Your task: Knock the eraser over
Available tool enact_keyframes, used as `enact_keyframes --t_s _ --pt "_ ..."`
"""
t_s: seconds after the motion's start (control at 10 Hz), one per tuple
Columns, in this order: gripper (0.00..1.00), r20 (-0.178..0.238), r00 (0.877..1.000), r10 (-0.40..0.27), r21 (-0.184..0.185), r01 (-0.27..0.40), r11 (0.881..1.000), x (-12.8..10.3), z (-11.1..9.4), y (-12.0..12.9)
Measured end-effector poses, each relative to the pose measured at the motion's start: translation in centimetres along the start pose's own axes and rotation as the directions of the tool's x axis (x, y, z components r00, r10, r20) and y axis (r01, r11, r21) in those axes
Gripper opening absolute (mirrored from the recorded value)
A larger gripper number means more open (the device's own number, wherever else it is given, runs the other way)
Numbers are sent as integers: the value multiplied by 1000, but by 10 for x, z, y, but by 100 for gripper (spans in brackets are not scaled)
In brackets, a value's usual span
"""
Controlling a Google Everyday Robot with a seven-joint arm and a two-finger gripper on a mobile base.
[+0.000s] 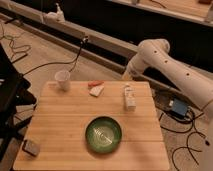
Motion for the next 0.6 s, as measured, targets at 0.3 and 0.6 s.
enact_keyframes --t_s 0.3,0.6 --pt "0 72 995 -70 -142 79 987 -36 41 51" --pt "0 140 979 -147 -296 183 938 -74 75 123"
